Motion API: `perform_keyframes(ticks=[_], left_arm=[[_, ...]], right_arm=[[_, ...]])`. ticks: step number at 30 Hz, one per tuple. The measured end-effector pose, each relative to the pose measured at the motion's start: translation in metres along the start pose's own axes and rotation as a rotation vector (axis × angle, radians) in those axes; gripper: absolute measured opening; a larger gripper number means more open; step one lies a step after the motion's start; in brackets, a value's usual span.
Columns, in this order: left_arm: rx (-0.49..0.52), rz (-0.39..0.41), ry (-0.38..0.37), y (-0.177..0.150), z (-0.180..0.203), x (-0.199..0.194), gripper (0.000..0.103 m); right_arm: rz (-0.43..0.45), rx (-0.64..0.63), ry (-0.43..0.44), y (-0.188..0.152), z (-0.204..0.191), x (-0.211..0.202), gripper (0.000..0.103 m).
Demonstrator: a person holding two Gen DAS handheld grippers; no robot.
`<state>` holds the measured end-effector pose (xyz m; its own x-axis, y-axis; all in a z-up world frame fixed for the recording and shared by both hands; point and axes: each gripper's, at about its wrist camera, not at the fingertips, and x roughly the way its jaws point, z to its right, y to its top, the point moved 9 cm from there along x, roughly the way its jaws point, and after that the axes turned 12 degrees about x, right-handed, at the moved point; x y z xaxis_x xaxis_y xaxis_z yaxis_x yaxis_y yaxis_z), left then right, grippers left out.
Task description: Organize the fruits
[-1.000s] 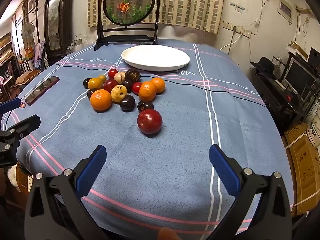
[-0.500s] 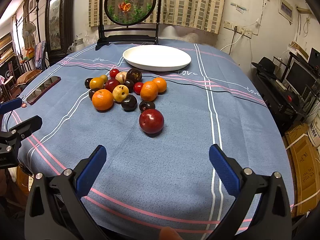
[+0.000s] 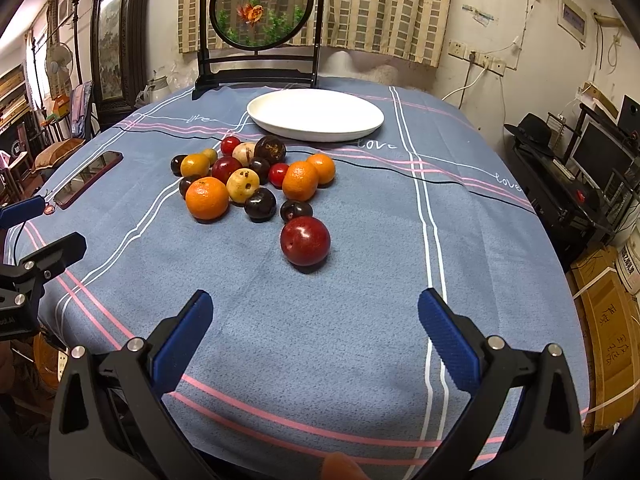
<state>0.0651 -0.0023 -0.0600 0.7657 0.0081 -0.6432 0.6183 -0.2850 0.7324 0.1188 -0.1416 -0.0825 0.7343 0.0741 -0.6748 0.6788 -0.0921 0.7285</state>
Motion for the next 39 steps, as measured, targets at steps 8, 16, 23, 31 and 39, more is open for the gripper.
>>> perform_keyframes(ticks=[8,16,23,31,39], left_arm=[[0.001,-0.001,0.001,0.000,0.000,0.000,0.101],[0.003,-0.002,0.001,-0.001,0.001,0.001,0.101],[0.004,-0.004,0.003,-0.002,0.002,0.001,0.101],[0.006,-0.007,0.003,-0.004,0.001,0.001,0.101],[0.008,-0.012,0.003,-0.004,0.000,0.004,0.101]], right_arm=[[-0.001,0.000,0.002,-0.001,-0.001,0.000,0.102],[-0.006,-0.004,0.012,-0.004,-0.008,0.000,0.102],[-0.009,-0.003,0.014,-0.002,-0.005,0.001,0.102],[-0.012,-0.014,0.041,-0.004,-0.009,0.002,0.102],[-0.002,0.003,0.066,-0.001,-0.008,0.002,0.102]])
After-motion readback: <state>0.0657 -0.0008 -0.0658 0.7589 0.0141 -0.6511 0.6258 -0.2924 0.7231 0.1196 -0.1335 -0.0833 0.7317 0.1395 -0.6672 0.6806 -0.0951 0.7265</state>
